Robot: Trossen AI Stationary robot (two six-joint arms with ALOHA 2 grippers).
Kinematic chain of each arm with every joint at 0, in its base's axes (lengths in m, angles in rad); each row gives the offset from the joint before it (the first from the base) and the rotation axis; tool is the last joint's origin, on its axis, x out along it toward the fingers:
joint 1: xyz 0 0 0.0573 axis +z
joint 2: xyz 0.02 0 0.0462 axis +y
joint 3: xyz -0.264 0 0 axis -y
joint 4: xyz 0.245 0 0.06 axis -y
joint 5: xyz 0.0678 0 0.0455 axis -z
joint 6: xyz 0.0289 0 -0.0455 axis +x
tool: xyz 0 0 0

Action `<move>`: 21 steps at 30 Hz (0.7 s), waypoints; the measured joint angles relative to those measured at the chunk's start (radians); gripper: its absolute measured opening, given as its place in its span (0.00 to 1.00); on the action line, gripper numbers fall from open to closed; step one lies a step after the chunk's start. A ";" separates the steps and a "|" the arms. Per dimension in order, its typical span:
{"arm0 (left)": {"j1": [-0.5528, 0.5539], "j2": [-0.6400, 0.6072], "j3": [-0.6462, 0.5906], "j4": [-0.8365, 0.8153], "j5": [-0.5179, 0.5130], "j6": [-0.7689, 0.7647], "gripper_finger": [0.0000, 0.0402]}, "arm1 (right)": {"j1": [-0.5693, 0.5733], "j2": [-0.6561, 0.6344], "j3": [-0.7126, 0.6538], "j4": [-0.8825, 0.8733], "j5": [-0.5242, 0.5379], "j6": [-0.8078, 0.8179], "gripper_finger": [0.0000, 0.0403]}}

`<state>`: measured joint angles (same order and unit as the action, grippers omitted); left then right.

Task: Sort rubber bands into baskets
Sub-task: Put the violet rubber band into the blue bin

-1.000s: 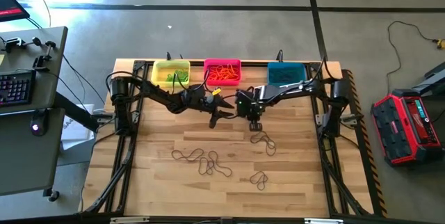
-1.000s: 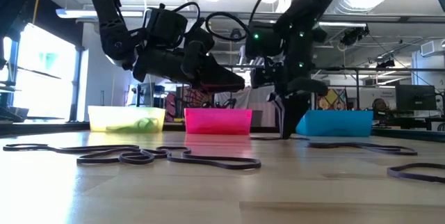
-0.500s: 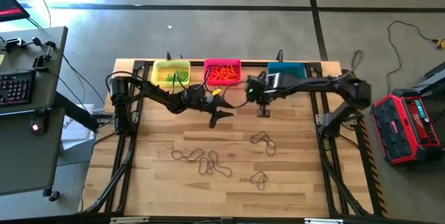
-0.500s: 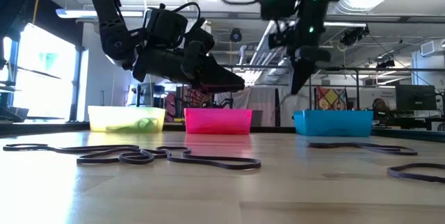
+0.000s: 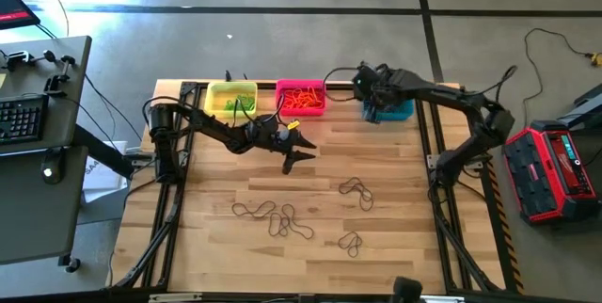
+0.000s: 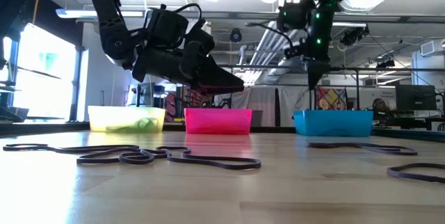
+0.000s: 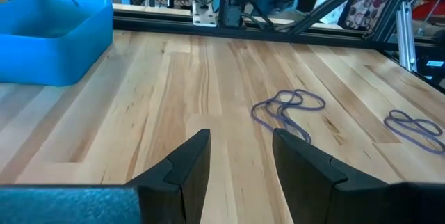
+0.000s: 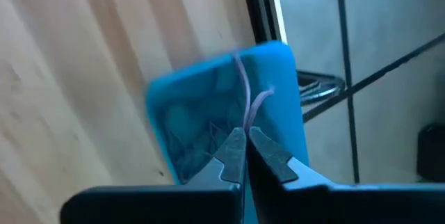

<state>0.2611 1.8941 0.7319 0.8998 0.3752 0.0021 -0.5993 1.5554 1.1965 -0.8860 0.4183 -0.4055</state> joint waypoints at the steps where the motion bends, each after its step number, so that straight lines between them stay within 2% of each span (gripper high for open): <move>1: 0.000 -0.004 0.000 -0.005 0.000 0.001 0.37 | -0.020 0.006 0.000 0.001 -0.009 -0.015 0.00; 5: 0.000 -0.043 0.000 -0.053 0.000 0.034 0.37 | -0.092 0.038 0.000 0.004 -0.065 -0.077 0.00; 16: -0.036 -0.226 0.000 -0.338 0.008 0.125 0.37 | -0.204 0.162 -0.001 0.059 -0.111 -0.137 0.00; 21: -0.061 -0.271 -0.043 -0.322 0.008 0.126 0.37 | -0.248 0.193 -0.001 0.060 -0.208 -0.137 0.00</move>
<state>0.2002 1.6229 0.6886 0.5779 0.3836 0.1276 -0.8473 1.7484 1.1954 -0.8261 0.2103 -0.5425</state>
